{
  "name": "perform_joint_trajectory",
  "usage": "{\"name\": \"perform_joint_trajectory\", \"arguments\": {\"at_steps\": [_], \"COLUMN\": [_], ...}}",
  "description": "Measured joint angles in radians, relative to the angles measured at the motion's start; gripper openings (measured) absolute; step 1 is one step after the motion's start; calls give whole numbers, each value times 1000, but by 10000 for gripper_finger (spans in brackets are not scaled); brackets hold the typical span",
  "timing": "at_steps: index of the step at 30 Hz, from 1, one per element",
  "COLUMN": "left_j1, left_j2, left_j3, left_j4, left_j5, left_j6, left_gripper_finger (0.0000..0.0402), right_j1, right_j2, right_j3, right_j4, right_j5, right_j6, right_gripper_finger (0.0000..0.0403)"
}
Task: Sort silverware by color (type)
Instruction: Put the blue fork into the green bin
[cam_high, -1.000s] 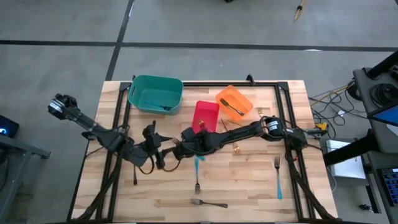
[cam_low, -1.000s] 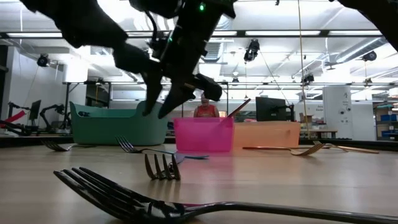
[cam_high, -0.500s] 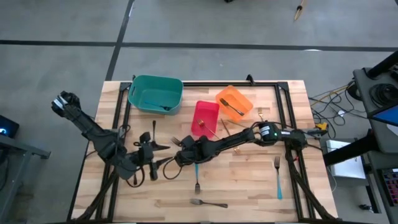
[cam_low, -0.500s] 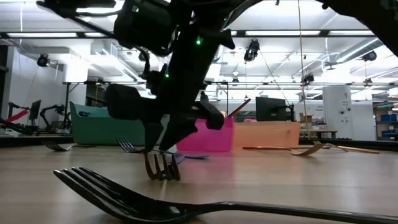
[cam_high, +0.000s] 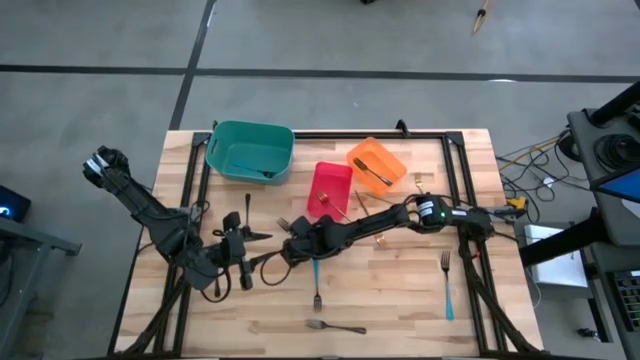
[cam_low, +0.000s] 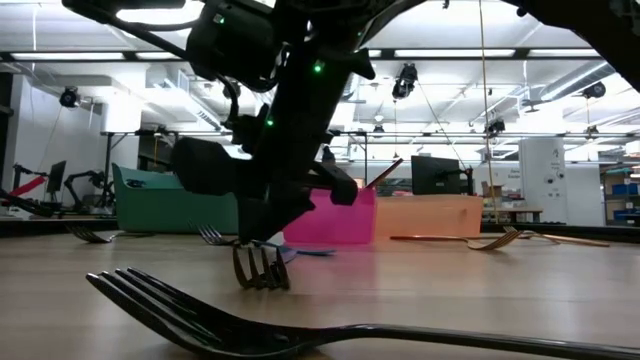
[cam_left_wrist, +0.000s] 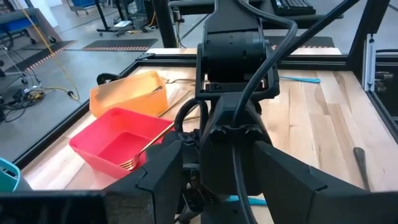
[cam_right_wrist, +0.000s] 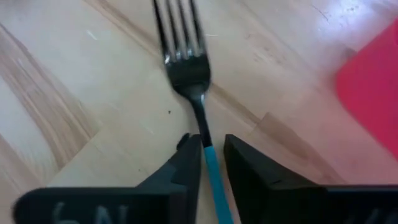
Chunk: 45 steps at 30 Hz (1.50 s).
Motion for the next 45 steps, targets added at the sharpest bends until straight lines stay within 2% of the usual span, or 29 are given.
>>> {"name": "perform_joint_trajectory", "arguments": {"at_steps": [2,4,9,17,25,32,37,43,45], "left_j1": [-3,-14,-48,-55,-63,-65,-65,-65,-62], "left_j2": [0,-1,-8,-52,-53,-54,-52,-23,-15], "left_j3": [0,-7,-25,-28,-38,-33,-38,-57,-57], "left_j4": [-2,-7,-111,-269,-316,-316,-317,-317,-316], "left_j5": [0,1,-2,-7,47,47,46,-17,-61], "left_j6": [0,0,-47,-149,-155,-148,-207,-332,-336], "left_gripper_finger": [178,178,178,178,178,178,178,178,178], "right_j1": [-1,-1,0,38,62,62,-7,-160,-211], "right_j2": [0,-4,-46,-170,-210,-242,-300,-310,-310], "right_j3": [0,-1,-6,-2,-3,3,61,144,160], "right_j4": [-1,2,-1,17,22,6,-84,-105,-107], "right_j5": [0,-2,-23,17,22,44,-23,-248,-274], "right_j6": [-21,-39,-84,-202,-255,-350,-433,-640,-714], "right_gripper_finger": [27,16,14,13,13,13,12,12,12]}}
